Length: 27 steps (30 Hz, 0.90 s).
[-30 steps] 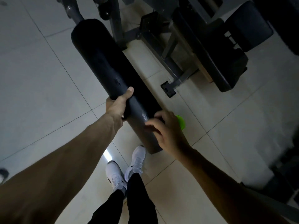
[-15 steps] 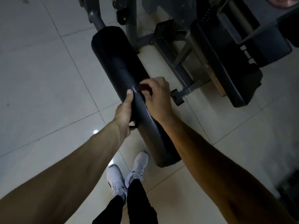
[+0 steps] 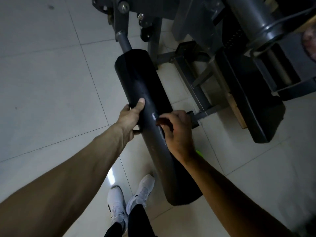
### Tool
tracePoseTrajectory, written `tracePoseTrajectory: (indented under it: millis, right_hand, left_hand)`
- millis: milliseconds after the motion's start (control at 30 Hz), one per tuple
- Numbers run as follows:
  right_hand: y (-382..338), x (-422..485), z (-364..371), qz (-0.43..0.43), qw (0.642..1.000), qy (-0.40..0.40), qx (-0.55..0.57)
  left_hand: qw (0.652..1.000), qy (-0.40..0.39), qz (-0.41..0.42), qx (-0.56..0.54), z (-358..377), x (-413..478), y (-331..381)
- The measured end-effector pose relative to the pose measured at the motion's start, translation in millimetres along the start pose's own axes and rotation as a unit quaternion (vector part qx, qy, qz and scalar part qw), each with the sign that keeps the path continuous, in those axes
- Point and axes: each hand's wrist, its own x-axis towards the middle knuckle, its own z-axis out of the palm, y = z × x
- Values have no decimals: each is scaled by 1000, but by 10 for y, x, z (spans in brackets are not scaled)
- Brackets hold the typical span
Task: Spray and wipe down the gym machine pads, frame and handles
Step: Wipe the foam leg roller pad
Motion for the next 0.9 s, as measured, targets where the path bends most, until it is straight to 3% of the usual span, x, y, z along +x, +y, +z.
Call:
tracePoseTrajectory:
  millis: [267,333,467,567,900]
  right_hand:
    - [-424,1813,372,103,994,19,44]
    - [-413,1830,385,97,994,8,48]
    - [-221,1178,190,-20,999,-46,21]
    - [-107,980,129,-35,996,-79,16]
    - [-593,2432,489,6,999,-42,33]
  left_hand:
    - [999,21,-10,-24,8,55,29]
    - [999,22,-13,-26,5,57,41]
    - [999,15,-13,-31,-7,46,69]
    - [999,14,-11,-41,5,43,68]
    - [996,45,-9,-70,86,-11,108]
